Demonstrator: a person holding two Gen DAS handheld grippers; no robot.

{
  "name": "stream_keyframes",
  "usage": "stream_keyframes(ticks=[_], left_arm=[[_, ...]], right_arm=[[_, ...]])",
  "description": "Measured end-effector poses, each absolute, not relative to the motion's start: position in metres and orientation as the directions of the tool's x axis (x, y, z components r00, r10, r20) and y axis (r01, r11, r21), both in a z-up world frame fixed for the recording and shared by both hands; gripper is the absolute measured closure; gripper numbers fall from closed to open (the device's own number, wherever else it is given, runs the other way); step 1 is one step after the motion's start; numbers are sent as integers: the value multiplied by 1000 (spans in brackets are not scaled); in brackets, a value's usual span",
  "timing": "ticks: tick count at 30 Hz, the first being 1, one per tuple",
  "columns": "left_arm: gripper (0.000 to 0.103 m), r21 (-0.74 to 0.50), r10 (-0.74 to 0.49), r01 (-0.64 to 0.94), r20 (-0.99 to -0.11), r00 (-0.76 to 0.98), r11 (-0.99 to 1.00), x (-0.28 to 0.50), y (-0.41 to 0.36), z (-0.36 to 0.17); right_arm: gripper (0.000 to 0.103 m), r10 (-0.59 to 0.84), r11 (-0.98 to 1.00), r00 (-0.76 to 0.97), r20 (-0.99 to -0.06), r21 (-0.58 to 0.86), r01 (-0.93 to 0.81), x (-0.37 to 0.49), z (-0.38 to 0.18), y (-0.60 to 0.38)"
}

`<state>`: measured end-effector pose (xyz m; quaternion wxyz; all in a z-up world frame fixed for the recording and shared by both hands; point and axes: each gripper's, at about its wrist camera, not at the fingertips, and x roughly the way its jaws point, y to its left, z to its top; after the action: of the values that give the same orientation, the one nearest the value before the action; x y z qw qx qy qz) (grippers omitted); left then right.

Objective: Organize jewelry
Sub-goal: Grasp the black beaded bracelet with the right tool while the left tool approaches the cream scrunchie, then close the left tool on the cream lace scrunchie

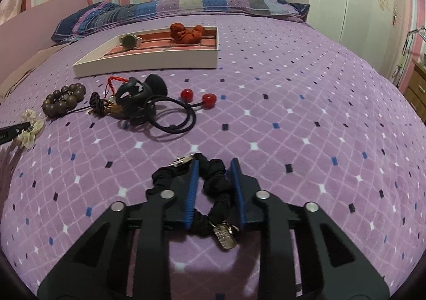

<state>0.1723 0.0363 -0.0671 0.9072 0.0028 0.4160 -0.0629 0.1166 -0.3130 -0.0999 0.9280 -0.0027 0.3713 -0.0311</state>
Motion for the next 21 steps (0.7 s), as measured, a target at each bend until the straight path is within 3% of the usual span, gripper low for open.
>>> stream_keyframes(ticks=[21], left_arm=[[89, -52, -114, 113, -730, 674, 992, 167, 36, -58]], right_arm=[[89, -30, 999, 761, -648, 12, 50, 114, -87, -312]])
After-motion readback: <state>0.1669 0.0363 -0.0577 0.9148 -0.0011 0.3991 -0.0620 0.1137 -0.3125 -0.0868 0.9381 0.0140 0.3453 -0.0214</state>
